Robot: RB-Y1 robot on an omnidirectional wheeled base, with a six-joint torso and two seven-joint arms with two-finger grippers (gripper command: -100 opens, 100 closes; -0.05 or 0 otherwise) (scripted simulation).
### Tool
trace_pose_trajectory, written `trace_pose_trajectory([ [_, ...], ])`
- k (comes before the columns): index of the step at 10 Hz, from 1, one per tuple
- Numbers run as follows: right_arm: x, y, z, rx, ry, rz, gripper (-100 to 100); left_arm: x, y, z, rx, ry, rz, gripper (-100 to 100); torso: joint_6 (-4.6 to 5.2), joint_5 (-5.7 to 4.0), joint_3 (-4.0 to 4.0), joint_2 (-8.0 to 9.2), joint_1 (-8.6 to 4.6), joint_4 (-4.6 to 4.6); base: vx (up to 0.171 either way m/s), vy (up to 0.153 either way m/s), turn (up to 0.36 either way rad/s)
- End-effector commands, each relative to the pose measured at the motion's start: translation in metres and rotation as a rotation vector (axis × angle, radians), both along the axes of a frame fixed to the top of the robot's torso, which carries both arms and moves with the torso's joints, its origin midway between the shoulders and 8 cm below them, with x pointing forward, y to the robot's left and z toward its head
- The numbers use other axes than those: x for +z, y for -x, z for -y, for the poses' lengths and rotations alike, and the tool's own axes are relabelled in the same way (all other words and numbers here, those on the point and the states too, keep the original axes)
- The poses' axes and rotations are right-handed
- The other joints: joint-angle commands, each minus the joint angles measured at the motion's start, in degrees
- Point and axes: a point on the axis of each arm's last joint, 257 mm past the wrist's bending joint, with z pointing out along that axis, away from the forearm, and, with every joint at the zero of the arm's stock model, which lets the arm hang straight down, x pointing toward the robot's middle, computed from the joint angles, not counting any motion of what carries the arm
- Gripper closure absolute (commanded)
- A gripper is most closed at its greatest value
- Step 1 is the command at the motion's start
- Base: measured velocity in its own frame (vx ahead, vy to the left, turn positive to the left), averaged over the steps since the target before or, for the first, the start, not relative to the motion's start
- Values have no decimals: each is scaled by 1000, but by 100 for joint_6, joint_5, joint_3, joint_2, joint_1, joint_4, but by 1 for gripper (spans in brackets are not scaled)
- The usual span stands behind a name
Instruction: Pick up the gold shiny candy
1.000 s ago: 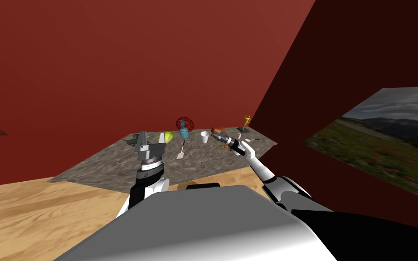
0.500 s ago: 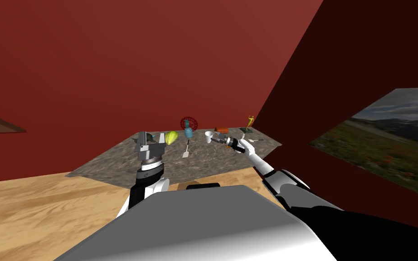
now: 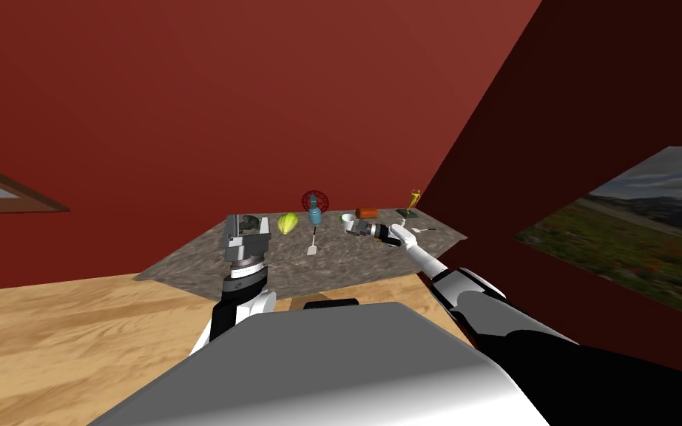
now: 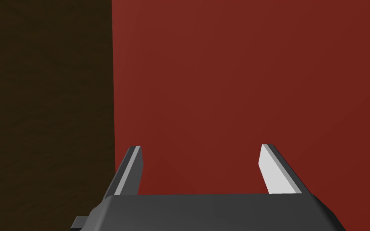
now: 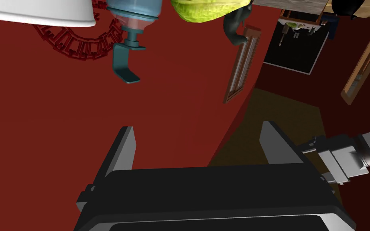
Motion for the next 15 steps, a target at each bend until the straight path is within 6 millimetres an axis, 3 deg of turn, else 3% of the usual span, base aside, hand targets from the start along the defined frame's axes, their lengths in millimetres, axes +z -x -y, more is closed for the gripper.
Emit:
trace_pose_trajectory([
  [1, -20, -2, 7, 24, 98, 8, -100, 0, 0, 0, 0, 0, 0, 0, 0, 0, 0, 0, 0, 0, -14, 88, 67],
  [6, -76, -10, 51, 28, 337, -17, -100, 0, 0, 0, 0, 0, 0, 0, -3, 6, -2, -3, 27, 0, -2, 111, 51],
  [7, -76, -10, 52, 26, 339, -19, -100, 0, 0, 0, 0, 0, 0, 0, 0, 5, -2, -4, 20, -1, 4, 49, -18],
  [10, -109, -11, 94, 48, 525, -43, -100, 0, 0, 0, 0, 0, 0, 0, 0, 2, -3, -4, 12, -1, 5, 92, 55],
  [13, -128, -9, 124, 62, 650, -56, -100, 0, 0, 0, 0, 0, 0, 0, -1, 3, -3, -5, 14, -1, 12, 85, 32],
  [14, -138, -7, 150, 63, 723, -80, -100, 0, 0, 0, 0, 0, 0, 0, -1, 2, -5, -9, 8, -2, 26, 72, 57],
  [15, -144, -7, 158, 59, 749, -87, -100, 0, 0, 0, 0, 0, 0, 0, 0, 2, -6, -11, 6, -2, 22, 54, 19],
])
